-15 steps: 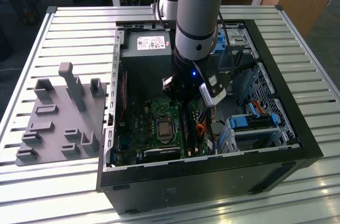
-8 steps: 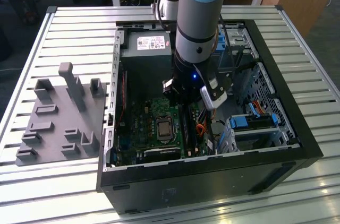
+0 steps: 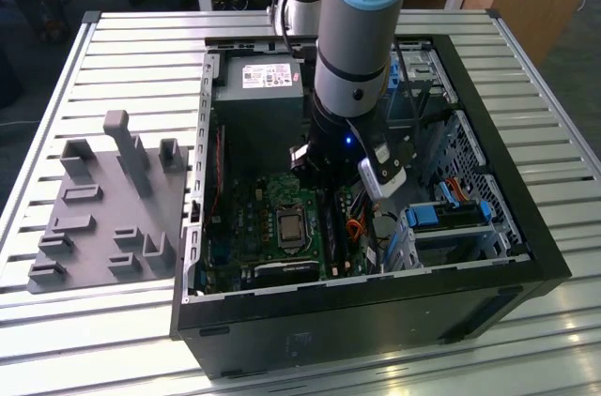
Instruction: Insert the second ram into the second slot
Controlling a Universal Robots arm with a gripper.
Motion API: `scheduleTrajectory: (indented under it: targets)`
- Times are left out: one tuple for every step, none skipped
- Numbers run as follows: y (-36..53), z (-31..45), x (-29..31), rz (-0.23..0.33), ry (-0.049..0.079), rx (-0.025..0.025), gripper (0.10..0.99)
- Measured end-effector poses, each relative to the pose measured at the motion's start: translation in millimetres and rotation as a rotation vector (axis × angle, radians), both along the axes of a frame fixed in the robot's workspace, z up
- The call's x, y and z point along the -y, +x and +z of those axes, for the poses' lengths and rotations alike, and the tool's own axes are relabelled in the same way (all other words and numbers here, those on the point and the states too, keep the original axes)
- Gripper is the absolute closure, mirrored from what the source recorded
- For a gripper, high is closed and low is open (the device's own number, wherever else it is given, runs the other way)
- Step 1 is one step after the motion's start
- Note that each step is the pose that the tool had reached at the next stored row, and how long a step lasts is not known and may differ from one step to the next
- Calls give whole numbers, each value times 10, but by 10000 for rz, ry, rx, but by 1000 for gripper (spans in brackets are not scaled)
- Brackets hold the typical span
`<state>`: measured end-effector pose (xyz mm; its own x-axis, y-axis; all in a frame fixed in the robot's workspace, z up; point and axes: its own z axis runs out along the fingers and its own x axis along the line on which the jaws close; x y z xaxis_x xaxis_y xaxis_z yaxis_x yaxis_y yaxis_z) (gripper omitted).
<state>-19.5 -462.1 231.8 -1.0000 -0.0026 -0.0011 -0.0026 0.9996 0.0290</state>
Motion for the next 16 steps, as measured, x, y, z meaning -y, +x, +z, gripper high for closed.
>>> scheduleTrajectory:
  targets:
    - [11,-1,0,0,0,-4,953]
    - [20,-1,0,0,0,-7,953]
    - [25,-3,0,-1,1,-7,953]
    - [26,-5,0,-2,2,-7,953]
    - [26,-8,0,-3,3,-7,953]
    - [26,-11,0,-4,3,-7,953]
    - [26,-16,0,-5,2,-7,953]
    - [26,-19,0,-5,1,-8,953]
    - [26,-22,1,-5,0,-9,953]
    - [26,-26,3,-6,1,-10,953]
    - [26,-29,6,-7,1,-12,953]
    - [26,-32,11,-9,0,-13,953]
    - [26,-35,13,-10,1,-15,953]
    - [27,-40,15,-11,3,-17,953]
    - [28,-44,19,-11,2,-19,953]
    - [27,-47,21,-11,1,-22,953]
